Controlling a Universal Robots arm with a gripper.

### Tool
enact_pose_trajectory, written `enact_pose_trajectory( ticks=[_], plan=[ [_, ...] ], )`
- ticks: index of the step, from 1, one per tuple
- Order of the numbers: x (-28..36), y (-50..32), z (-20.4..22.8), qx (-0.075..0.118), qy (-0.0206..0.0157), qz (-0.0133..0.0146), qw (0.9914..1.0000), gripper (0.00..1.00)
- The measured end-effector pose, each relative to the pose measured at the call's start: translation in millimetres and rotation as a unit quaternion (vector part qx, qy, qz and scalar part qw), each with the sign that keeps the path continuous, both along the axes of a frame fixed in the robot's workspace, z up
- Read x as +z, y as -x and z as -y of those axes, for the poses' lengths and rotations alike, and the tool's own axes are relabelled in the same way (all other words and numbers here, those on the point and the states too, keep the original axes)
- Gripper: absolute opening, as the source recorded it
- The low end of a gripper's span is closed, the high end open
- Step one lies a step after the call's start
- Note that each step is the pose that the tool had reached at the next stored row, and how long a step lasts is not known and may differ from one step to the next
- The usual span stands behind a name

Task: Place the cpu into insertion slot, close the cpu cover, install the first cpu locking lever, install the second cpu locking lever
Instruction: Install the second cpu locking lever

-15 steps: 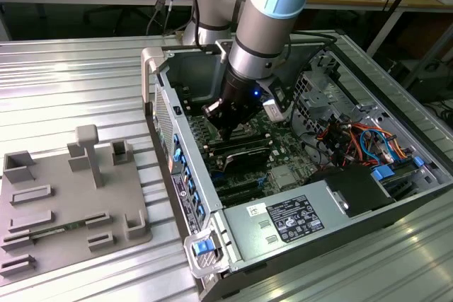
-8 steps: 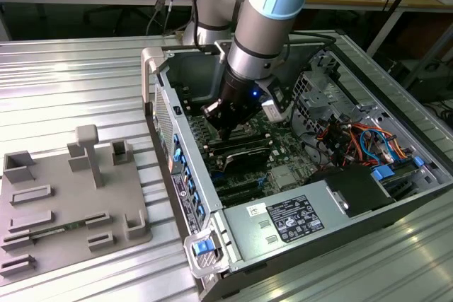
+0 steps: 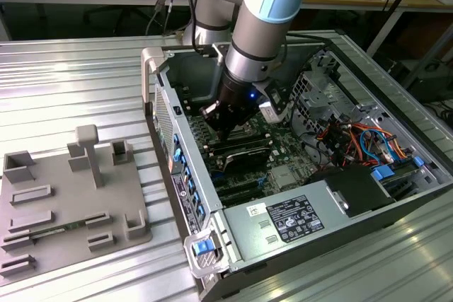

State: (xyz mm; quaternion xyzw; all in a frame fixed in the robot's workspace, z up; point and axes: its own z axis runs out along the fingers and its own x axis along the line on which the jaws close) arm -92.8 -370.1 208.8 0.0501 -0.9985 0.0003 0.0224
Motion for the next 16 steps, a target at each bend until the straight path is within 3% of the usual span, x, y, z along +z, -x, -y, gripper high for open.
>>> enact_pose_trajectory(
  ticks=[4, 5, 7, 12, 14, 16],
  plan=[
    [-4.3, 0.1, -1.1, 0.002, -0.0017, 0.0001, 1.00000, 0.11],
    [1.3, 0.2, -2.6, 0.002, -0.0016, 0.0009, 1.00000, 0.11],
    [-2.1, 0.8, -6.1, 0.002, -0.0035, 0.0009, 0.99999, 0.11],
    [-2.7, 0.8, -7.0, 0.002, -0.0036, 0.0008, 0.99999, 0.11],
    [-1.9, 0.8, -7.7, 0.002, -0.0036, 0.0008, 0.99999, 0.11],
    [4.2, 0.8, -8.1, 0.002, -0.0037, 0.0009, 0.99999, 0.11]
  ],
)
